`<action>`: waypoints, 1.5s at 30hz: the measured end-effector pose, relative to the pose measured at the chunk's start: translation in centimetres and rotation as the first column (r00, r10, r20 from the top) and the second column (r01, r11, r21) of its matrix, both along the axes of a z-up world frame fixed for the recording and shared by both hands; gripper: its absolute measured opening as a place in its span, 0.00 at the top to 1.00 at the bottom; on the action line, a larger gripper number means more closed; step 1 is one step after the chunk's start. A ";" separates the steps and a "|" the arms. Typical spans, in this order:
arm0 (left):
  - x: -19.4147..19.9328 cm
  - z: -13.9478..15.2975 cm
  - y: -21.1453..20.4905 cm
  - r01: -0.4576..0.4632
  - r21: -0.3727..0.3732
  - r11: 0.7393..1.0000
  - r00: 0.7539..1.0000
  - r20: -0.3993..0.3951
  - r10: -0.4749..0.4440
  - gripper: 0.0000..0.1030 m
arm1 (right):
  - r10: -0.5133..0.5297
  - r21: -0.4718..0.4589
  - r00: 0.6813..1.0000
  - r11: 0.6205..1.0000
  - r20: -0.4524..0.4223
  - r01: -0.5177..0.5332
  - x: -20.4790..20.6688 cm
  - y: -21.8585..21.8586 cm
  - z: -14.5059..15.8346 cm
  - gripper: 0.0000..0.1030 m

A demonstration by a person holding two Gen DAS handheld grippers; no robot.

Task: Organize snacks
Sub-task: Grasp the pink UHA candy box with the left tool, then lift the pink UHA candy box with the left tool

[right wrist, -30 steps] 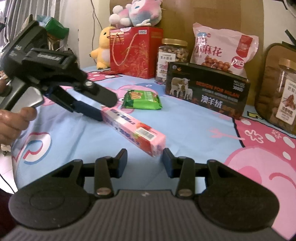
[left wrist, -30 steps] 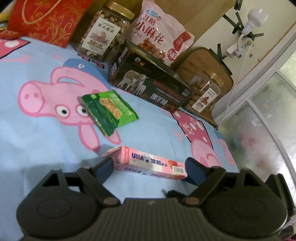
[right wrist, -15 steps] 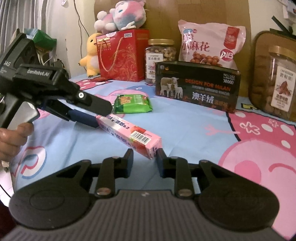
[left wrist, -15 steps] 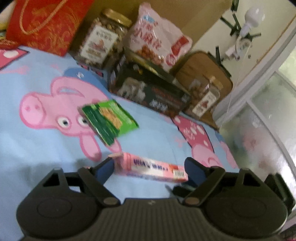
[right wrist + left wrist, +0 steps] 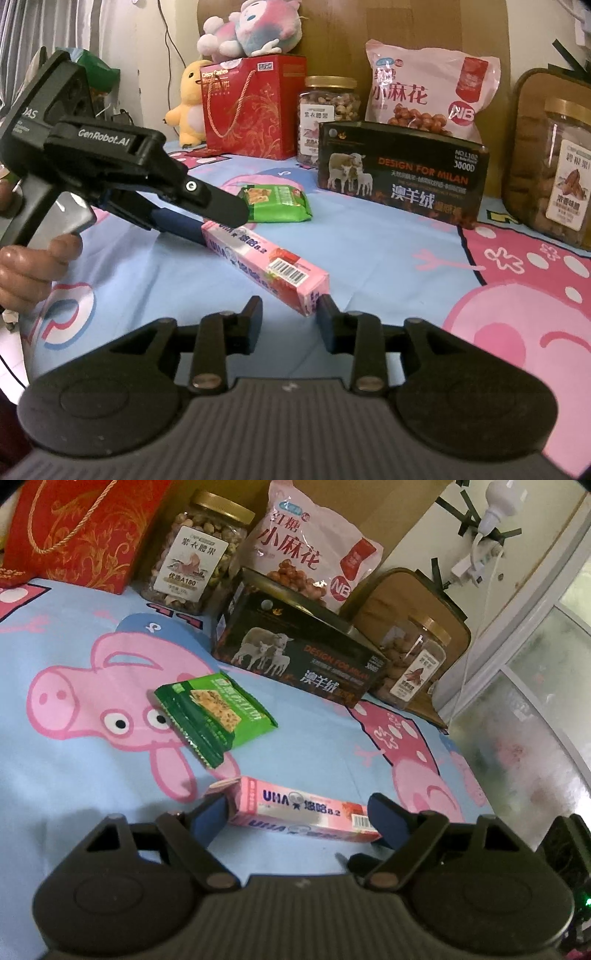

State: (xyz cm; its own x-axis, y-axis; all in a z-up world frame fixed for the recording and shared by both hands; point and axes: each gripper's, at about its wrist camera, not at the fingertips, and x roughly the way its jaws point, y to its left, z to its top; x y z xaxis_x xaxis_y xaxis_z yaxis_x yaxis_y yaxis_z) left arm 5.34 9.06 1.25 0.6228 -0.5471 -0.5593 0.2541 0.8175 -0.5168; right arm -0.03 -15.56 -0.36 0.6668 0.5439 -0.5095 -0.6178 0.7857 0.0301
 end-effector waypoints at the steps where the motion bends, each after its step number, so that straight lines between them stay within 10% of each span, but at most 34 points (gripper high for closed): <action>1: -0.1 0.0 0.0 -0.001 0.003 1.000 1.000 0.002 0.001 0.20 | -0.003 -0.001 1.000 1.000 0.001 0.003 0.0 0.0 0.0 0.66; 45: -1.3 0.1 -2.1 0.066 0.027 0.997 0.998 -0.006 -0.066 0.19 | -0.090 0.027 0.996 0.996 -0.001 0.090 -0.7 -1.3 0.1 0.66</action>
